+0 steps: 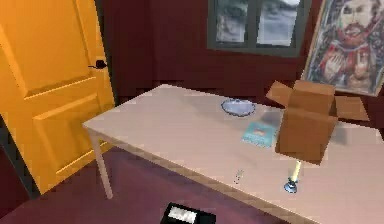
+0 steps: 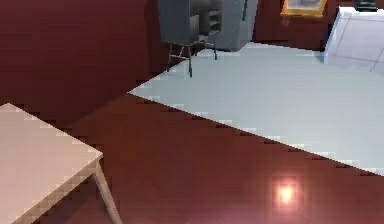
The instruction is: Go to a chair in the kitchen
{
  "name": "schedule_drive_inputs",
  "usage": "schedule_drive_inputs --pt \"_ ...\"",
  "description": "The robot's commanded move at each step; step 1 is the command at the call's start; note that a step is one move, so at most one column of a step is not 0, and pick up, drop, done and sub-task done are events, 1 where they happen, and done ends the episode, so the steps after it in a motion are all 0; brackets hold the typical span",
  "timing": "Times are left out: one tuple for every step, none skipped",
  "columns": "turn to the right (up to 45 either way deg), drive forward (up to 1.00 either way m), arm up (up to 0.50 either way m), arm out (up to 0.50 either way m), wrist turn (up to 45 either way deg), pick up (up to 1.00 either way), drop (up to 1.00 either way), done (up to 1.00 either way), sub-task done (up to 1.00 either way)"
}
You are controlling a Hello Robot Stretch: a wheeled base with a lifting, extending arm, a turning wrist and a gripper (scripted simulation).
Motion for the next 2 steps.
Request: schedule_drive_inputs --pt "45.0 0.00 0.00 0.00 0.0 0.00 0.00 0.00 0.00" --pt "45.0 0.00 0.00 0.00 0.0 0.00 0.00 0.00 0.00"
